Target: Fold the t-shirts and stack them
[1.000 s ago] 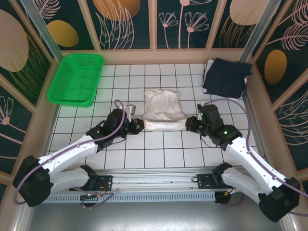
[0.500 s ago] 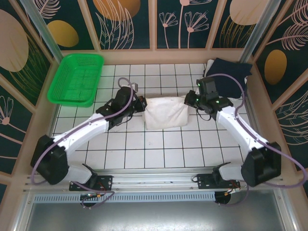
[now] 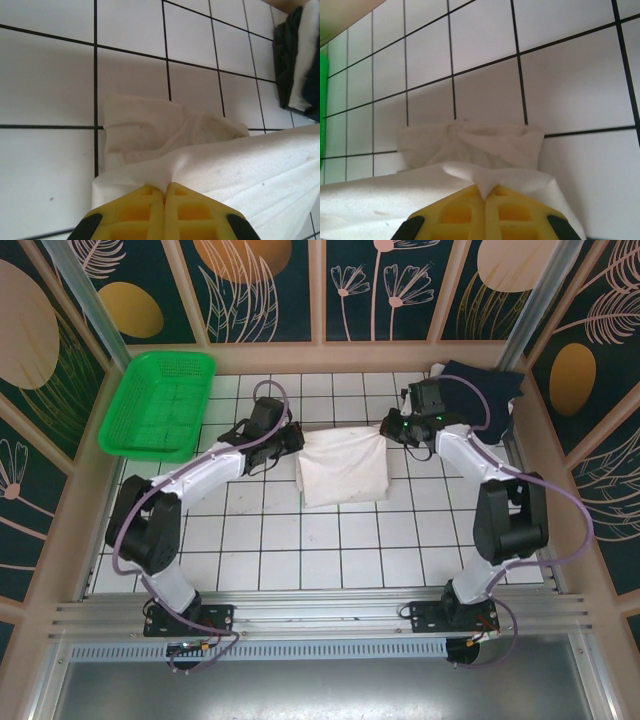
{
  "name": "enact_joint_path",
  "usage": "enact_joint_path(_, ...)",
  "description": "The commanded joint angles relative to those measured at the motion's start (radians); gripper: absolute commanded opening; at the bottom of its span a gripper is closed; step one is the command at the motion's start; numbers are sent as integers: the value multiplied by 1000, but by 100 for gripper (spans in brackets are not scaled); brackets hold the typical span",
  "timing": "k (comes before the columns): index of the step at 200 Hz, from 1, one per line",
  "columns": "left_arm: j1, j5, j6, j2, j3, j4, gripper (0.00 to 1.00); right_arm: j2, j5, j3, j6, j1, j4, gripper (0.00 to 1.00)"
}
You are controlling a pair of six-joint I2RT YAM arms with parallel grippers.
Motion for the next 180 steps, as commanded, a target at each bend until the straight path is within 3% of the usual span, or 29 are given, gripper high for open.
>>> enact_joint_path(1, 38, 20, 37, 84, 63, -56, 8, 84, -36, 80, -45, -32, 22, 0)
enact_joint_path(24, 68, 18, 56, 163, 134, -85, 14, 182, -48, 158, -63, -47, 10, 0)
enact_joint_path(31, 77, 14, 63, 183, 160, -97, 19, 214, -56, 182, -68, -54, 11, 4)
enact_joint_path(39, 85, 3, 73, 211, 198, -123, 31, 249, -57, 209, -72, -59, 17, 8)
enact_joint_path(49, 94, -18, 95, 243, 243, -160, 36, 295, -48, 250, -92, -63, 8, 19)
enact_joint_path(55, 95, -52, 107, 256, 268, -184, 38, 320, -24, 277, -104, -65, -10, 24)
enact_joint_path(73, 96, -126, 148, 269, 315, -231, 43, 364, 71, 348, -123, -71, -86, 25)
enact_joint_path(96, 91, -47, 172, 228, 271, -140, 49, 312, 163, 322, -130, -58, -79, 37)
enact_joint_path(118, 52, 27, 177, 247, 282, -90, 51, 200, 240, 195, -96, -24, 12, 36)
enact_joint_path(139, 22, 72, 181, 337, 352, -90, 49, 134, 82, 40, -57, 14, 190, 30)
enact_joint_path(159, 24, 64, 172, 424, 413, -104, 42, 181, -15, 17, -14, 20, 261, 23)
enact_joint_path(180, 32, 4, 174, 495, 452, -123, 38, 273, -31, 78, -10, 20, 226, 20)
